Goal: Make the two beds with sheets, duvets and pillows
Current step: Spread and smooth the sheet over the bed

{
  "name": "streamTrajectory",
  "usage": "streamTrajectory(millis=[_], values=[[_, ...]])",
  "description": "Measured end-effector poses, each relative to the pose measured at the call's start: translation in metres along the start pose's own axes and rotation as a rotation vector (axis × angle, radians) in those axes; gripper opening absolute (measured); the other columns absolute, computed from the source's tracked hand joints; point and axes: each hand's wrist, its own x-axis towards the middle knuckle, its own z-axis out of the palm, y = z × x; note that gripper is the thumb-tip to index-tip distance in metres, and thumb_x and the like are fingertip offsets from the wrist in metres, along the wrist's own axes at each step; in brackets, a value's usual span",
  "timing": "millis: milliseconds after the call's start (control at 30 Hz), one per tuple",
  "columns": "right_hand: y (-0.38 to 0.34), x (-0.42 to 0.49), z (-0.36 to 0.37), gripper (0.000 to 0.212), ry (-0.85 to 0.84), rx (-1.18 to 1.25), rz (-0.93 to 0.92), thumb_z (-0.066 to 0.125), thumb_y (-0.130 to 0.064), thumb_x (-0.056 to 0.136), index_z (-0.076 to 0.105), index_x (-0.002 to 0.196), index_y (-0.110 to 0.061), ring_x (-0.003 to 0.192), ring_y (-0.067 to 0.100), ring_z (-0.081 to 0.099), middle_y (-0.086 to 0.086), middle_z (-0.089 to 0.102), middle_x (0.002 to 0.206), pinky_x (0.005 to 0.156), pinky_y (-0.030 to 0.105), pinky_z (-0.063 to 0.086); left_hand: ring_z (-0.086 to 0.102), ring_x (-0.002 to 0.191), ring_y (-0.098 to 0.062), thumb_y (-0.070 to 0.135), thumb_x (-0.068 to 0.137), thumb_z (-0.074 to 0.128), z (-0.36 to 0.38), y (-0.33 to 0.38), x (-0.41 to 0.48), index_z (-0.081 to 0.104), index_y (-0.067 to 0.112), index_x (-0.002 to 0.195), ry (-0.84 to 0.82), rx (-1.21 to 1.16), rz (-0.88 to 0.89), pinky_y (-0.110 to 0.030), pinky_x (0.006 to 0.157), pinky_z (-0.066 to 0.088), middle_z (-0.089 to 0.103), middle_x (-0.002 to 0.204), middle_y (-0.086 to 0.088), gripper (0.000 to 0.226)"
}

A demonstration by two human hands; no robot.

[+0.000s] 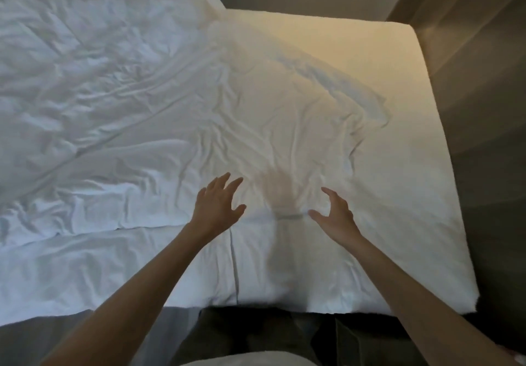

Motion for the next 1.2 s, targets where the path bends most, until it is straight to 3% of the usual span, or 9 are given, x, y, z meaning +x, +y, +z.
streamTrajectory(millis=[267,400,533,633,700,767,833,967,1200], values=[[0.029,0.093,0.056,0.082,-0.149,-0.066,0.065,0.071,-0.04,0.084,0.024,0.15,-0.034,0.143,0.035,0.021,0.012,0.009,0.16,0.112,0.043,0.027,0.012,0.148,-0.029,0.051,0.086,0.063,0.075,-0.027,0.051,0.01,0.035,0.154,-0.175,0.069,-0.086,-0.051,0.117,0.018,0.01,0.163,-0.003,0.088],[0.036,0.122,0.082,0.079,-0.177,-0.379,-0.127,0.069,-0.043,0.084,0.025,0.15,-0.041,0.144,0.037,0.017,0.006,0.007,0.161,0.114,0.043,0.026,-0.007,0.148,-0.037,0.043,0.083,0.071,0.109,-0.045,0.071,-0.002,0.046,0.152,-0.252,0.113,-0.125,-0.071,0.109,0.011,-0.007,0.163,0.004,0.1],[0.033,0.137,0.11,0.091,-0.098,-0.675,-0.326,0.072,-0.046,0.079,0.015,0.15,-0.046,0.143,0.039,0.017,0.009,0.007,0.161,0.113,0.046,0.028,-0.009,0.146,-0.043,0.042,0.084,0.069,0.129,-0.066,0.082,-0.023,0.047,0.146,-0.19,0.293,-0.129,-0.074,0.104,0.022,-0.019,0.161,0.004,0.111],[0.03,0.149,0.128,0.092,-0.03,-0.745,-0.432,0.081,-0.04,0.069,0.033,0.148,-0.037,0.136,0.047,0.03,0.013,0.03,0.154,0.104,0.058,0.032,0.014,0.142,-0.047,0.044,0.071,0.078,0.132,-0.077,0.088,0.002,0.042,0.15,-0.15,0.339,-0.13,-0.071,0.094,0.035,0.011,0.161,-0.004,0.11],[0.026,0.16,0.132,0.069,0.016,-0.705,-0.55,0.077,-0.027,0.069,0.055,0.134,-0.026,0.121,0.042,0.051,0.012,0.054,0.133,0.095,0.057,0.042,0.041,0.123,-0.045,0.037,0.062,0.084,0.131,-0.081,0.091,0.032,0.034,0.143,-0.114,0.344,-0.118,-0.064,0.083,0.046,0.042,0.142,-0.01,0.097],[0.017,0.168,0.128,0.043,0.108,-0.653,-0.707,0.059,-0.017,0.072,0.066,0.114,-0.015,0.089,0.035,0.064,0.01,0.065,0.103,0.079,0.045,0.051,0.055,0.098,-0.038,0.027,0.065,0.08,0.128,-0.083,0.095,0.039,0.026,0.129,-0.07,0.318,-0.092,-0.053,0.072,0.052,0.057,0.116,-0.012,0.075],[0.002,0.172,0.118,0.036,0.119,-0.656,-0.782,0.064,-0.011,0.067,0.068,0.103,-0.011,0.067,0.033,0.061,0.009,0.063,0.084,0.062,0.037,0.05,0.06,0.08,-0.034,0.02,0.075,0.072,0.117,-0.081,0.098,0.041,0.022,0.125,-0.036,0.237,-0.088,-0.045,0.062,0.054,0.063,0.101,-0.012,0.059],[-0.041,0.167,0.08,0.046,0.197,-0.703,-0.835,0.082,-0.014,0.055,0.066,0.098,-0.015,0.066,0.03,0.057,0.005,0.061,0.08,0.059,0.036,0.045,0.057,0.059,-0.032,0.018,0.085,0.067,0.085,-0.068,0.094,0.054,0.019,0.125,0.101,0.151,-0.156,-0.03,0.046,0.039,0.064,0.084,-0.011,0.042],[-0.133,0.167,-0.046,0.033,0.577,-0.671,-0.909,0.061,-0.008,0.062,0.065,0.094,-0.018,0.072,0.028,0.056,0.003,0.058,0.077,0.066,0.036,0.027,0.061,0.072,-0.033,0.03,0.098,0.052,-0.044,-0.015,0.136,0.046,0.02,0.131,0.386,0.087,-0.076,-0.032,0.056,0.041,0.062,0.091,-0.009,0.036]])
